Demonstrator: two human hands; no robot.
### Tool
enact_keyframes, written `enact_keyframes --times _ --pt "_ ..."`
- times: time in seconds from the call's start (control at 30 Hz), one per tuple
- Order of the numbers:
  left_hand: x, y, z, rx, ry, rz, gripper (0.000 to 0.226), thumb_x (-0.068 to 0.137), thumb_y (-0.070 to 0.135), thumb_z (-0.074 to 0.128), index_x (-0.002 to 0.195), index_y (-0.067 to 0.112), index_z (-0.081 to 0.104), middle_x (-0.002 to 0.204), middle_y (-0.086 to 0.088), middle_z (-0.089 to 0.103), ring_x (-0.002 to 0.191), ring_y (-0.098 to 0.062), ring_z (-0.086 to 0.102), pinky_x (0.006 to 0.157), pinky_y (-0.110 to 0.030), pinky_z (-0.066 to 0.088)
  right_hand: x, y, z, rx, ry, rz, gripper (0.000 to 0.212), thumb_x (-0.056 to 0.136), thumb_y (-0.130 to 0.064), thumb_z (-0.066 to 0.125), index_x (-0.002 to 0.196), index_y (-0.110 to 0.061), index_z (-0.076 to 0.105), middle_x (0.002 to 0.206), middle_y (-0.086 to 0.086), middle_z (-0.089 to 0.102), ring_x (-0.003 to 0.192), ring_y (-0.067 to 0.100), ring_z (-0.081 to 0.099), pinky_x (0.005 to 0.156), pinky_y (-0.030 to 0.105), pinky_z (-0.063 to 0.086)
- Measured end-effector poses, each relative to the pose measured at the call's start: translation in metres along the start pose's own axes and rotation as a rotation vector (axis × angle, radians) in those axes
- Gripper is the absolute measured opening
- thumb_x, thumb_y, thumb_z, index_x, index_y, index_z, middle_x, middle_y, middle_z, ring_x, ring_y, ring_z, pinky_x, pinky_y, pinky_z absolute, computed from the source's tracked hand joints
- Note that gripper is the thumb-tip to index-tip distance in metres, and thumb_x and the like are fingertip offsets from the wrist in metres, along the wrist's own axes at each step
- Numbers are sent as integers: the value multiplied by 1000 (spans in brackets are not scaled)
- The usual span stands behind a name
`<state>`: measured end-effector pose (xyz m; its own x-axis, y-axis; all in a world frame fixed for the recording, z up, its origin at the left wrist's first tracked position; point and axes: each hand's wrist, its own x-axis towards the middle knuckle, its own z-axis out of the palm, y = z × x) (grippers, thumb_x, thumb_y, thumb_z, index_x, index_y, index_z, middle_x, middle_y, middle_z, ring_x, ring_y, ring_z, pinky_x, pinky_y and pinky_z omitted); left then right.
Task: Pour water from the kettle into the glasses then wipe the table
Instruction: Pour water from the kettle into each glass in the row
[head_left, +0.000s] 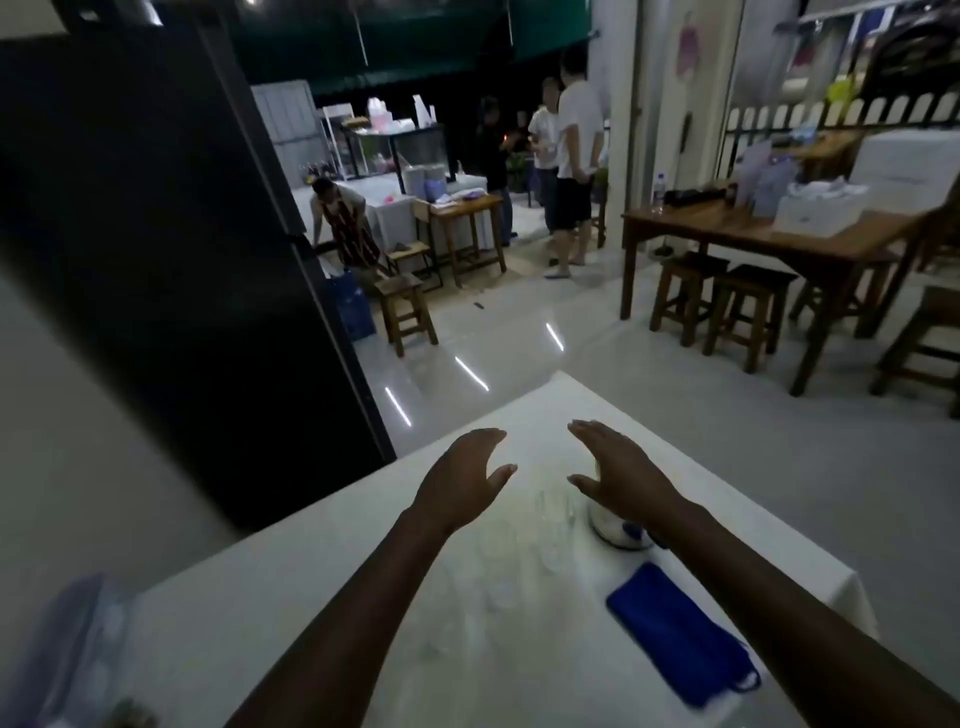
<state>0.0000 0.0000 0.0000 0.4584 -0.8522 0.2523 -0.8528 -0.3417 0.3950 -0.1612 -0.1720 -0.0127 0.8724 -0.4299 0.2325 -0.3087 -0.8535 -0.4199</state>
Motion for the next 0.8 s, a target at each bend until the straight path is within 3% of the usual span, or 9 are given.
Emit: enact_keyframes --times 0.13,0.33,0.53,0.67,0.8 --pt "18 19 38 -10 -48 12 51 95 38 55 140 18 42 144 1 45 132 -13 37 106 -23 26 -13 39 15 47 -47 117 70 78 -34 69 138 -19 38 143 0 45 130 18 42 109 38 36" --pt "52 43 106 -31 -133 37 54 94 37 56 142 17 40 146 0 43 134 -13 35 108 -23 25 -26 108 26 134 -66 194 63 73 -27 73 130 -23 45 133 -3 54 111 14 56 93 26 45" --pt "88 59 159 -41 -187 96 52 91 24 61 139 13 42 140 -5 48 130 -18 41 103 -21 26 -33 159 45 212 -91 312 53 75 -26 70 122 -21 48 124 0 55 112 17 52 92 27 44" --pt "105 66 187 -20 -268 139 54 90 10 61 140 4 40 144 -15 44 134 -28 38 108 -36 32 -39 182 65 306 -120 436 53 77 -30 71 123 -14 49 123 2 54 111 18 52 90 25 42" --pt "115 63 212 50 -344 159 60 89 -5 49 145 3 30 153 -15 29 141 -30 26 109 -41 31 -33 192 76 458 -210 459 27 80 -29 70 101 -17 59 102 2 63 91 15 59 81 29 49"
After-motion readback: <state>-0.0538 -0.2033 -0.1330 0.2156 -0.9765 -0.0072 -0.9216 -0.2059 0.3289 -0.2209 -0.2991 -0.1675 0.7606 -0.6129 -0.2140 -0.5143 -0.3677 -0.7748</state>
